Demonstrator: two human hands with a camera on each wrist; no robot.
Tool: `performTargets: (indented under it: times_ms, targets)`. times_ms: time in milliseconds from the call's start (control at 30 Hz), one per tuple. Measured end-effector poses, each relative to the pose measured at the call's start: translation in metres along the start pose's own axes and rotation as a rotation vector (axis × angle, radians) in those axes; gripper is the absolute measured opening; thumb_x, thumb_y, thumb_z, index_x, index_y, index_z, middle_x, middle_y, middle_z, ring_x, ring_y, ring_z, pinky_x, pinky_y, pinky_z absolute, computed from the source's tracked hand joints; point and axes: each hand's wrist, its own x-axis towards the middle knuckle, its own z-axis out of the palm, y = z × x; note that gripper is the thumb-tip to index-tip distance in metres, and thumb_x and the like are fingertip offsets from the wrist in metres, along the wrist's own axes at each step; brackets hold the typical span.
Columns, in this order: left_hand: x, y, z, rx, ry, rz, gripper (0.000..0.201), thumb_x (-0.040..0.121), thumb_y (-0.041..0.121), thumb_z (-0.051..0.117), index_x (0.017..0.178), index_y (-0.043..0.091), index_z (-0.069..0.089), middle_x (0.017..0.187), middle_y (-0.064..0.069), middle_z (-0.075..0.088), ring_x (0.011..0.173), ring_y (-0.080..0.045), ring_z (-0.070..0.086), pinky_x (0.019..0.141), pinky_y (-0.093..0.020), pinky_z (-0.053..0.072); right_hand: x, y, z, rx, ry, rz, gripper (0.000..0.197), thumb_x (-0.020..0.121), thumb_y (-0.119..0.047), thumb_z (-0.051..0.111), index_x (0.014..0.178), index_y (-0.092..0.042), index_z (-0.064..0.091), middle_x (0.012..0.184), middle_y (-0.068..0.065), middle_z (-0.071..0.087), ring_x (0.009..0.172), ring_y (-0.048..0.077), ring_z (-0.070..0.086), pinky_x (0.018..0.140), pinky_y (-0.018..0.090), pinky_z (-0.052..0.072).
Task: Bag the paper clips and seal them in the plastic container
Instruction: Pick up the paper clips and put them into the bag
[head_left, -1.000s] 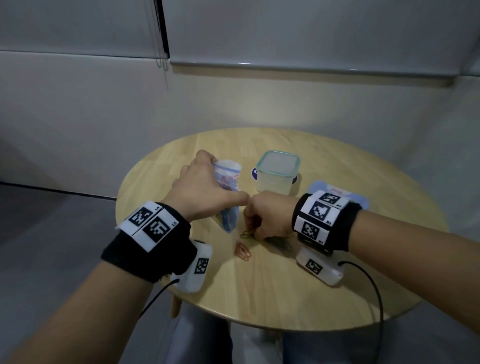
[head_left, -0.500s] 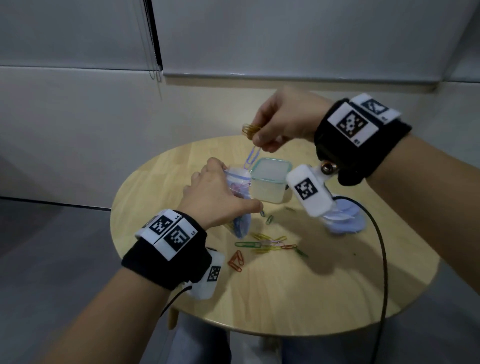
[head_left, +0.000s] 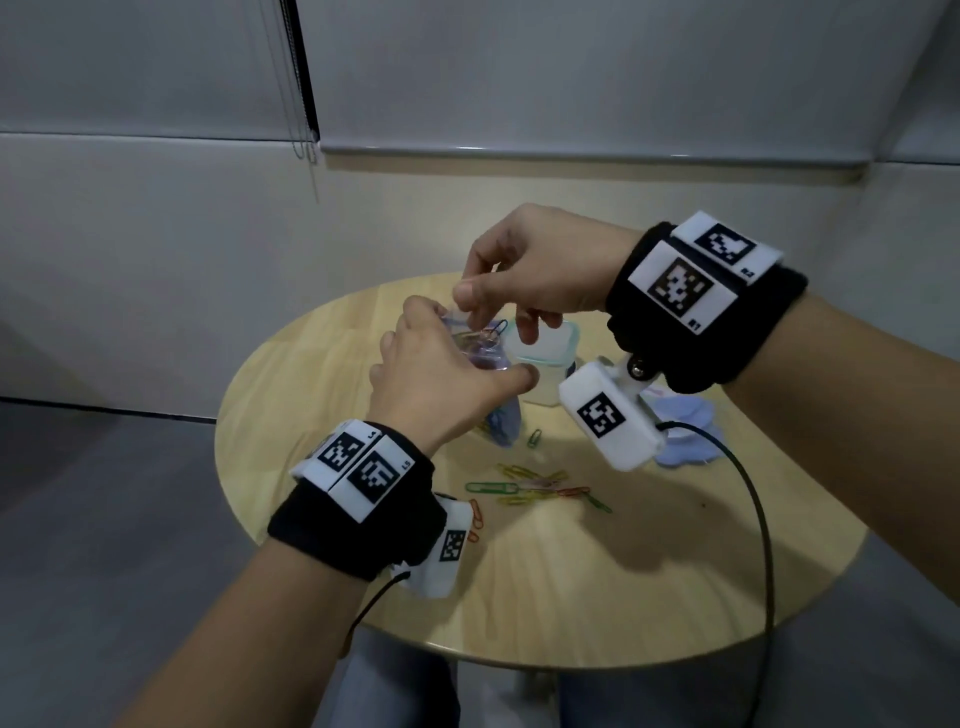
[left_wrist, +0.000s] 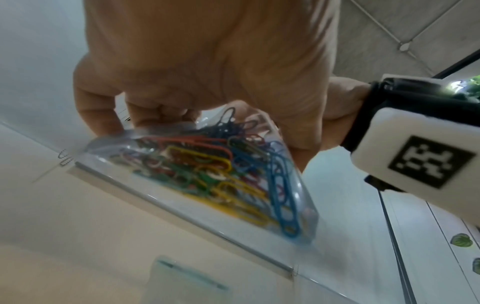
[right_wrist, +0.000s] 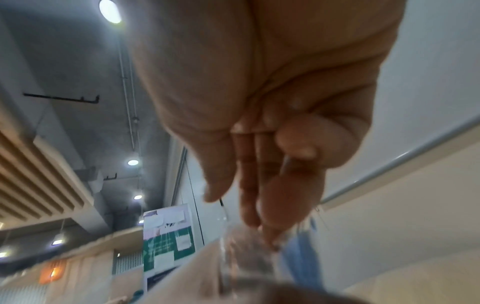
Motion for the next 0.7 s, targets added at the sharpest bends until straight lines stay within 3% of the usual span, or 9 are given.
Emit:
performTargets:
  times_ms: [67, 167, 267, 333, 400, 500, 567, 667, 700]
  targets:
    - [0.0, 0.001, 0.0, -0.028, 0.024, 0.001, 0.085, 0.041, 0.069, 0.069, 0.106, 0.022, 0.041, 0.108, 0.003, 0.051, 0.109, -0.024, 0.051, 0.089, -0.05, 0.049, -0.005, 0.002, 0.005, -0.065, -0.084, -0.054, 0.017, 0.084, -0.029, 0.066, 0.088, -0.014, 0.069, 0.079, -0.001, 0.074, 0.054, 0.013, 0.062, 0.046, 0.024, 0.045]
    - [-0.002, 0.004, 0.001, -0.017, 0.014, 0.006, 0.086, 0.04, 0.073, 0.07, 0.104, 0.024, 0.04, 0.106, 0.005, 0.053, 0.107, -0.023, 0.051, 0.089, -0.049, 0.049, -0.008, 0.007, 0.013, -0.07, -0.12, -0.137, 0.004, 0.079, -0.013, 0.071, 0.081, -0.012, 0.068, 0.081, 0.009, 0.073, 0.061, 0.016, 0.063, 0.057, 0.03, 0.054]
    - [-0.004, 0.002, -0.002, -0.099, 0.002, 0.035, 0.096, 0.032, 0.073, 0.076, 0.107, 0.024, 0.041, 0.106, 0.004, 0.057, 0.102, -0.02, 0.058, 0.083, -0.042, 0.053, -0.005, 0.015, 0.008, -0.032, -0.055, -0.161, 0.007, 0.08, -0.006, 0.069, 0.078, -0.013, 0.066, 0.074, 0.006, 0.071, 0.049, 0.011, 0.056, 0.048, 0.026, 0.049]
    - [0.0, -0.005, -0.012, -0.206, -0.094, 0.067, 0.098, 0.035, 0.066, 0.083, 0.114, 0.021, 0.046, 0.11, 0.005, 0.063, 0.098, -0.014, 0.064, 0.077, -0.033, 0.054, -0.005, 0.022, 0.0, 0.013, -0.032, -0.17, 0.007, 0.082, -0.003, 0.066, 0.081, -0.01, 0.065, 0.069, 0.002, 0.067, 0.044, 0.009, 0.051, 0.044, 0.023, 0.044]
    - [0.007, -0.012, -0.023, -0.284, -0.248, 0.08, 0.084, 0.047, 0.054, 0.091, 0.115, 0.018, 0.058, 0.104, 0.005, 0.072, 0.089, -0.011, 0.07, 0.067, -0.027, 0.055, -0.006, 0.03, -0.006, 0.081, -0.019, -0.193, 0.007, 0.082, 0.003, 0.064, 0.084, -0.004, 0.065, 0.067, 0.001, 0.066, 0.045, 0.008, 0.05, 0.042, 0.022, 0.043]
    - [0.009, -0.012, -0.03, -0.425, -0.453, 0.048, 0.035, 0.07, 0.017, 0.084, 0.103, 0.017, 0.071, 0.08, 0.007, 0.075, 0.065, -0.003, 0.067, 0.054, -0.015, 0.048, -0.008, 0.04, -0.007, 0.21, 0.024, -0.243, 0.011, 0.079, 0.008, 0.065, 0.084, -0.001, 0.068, 0.066, -0.003, 0.069, 0.048, 0.006, 0.052, 0.041, 0.02, 0.041]
    - [0.007, -0.01, -0.028, -0.512, -0.519, 0.025, 0.028, 0.077, 0.005, 0.077, 0.1, 0.019, 0.071, 0.081, 0.005, 0.076, 0.067, -0.005, 0.068, 0.057, -0.018, 0.051, -0.009, 0.045, -0.004, 0.265, 0.071, -0.274, 0.015, 0.075, 0.006, 0.069, 0.081, -0.007, 0.072, 0.078, 0.005, 0.073, 0.054, 0.013, 0.055, 0.043, 0.02, 0.042]
    - [0.003, -0.014, -0.021, -0.615, -0.542, -0.002, 0.025, 0.081, 0.0, 0.071, 0.103, 0.013, 0.071, 0.095, -0.004, 0.078, 0.08, -0.014, 0.073, 0.069, -0.024, 0.057, -0.011, 0.048, -0.001, 0.248, 0.131, -0.344, 0.015, 0.07, -0.002, 0.075, 0.079, -0.013, 0.074, 0.093, 0.011, 0.072, 0.066, 0.035, 0.056, 0.054, 0.025, 0.044]
    - [0.002, -0.015, -0.019, -0.64, -0.544, -0.024, 0.023, 0.082, 0.002, 0.07, 0.103, 0.012, 0.071, 0.097, -0.007, 0.077, 0.082, -0.017, 0.072, 0.071, -0.026, 0.057, -0.011, 0.048, -0.001, 0.228, 0.134, -0.355, 0.014, 0.07, -0.002, 0.075, 0.079, -0.014, 0.073, 0.095, 0.011, 0.072, 0.066, 0.03, 0.058, 0.057, 0.022, 0.044]
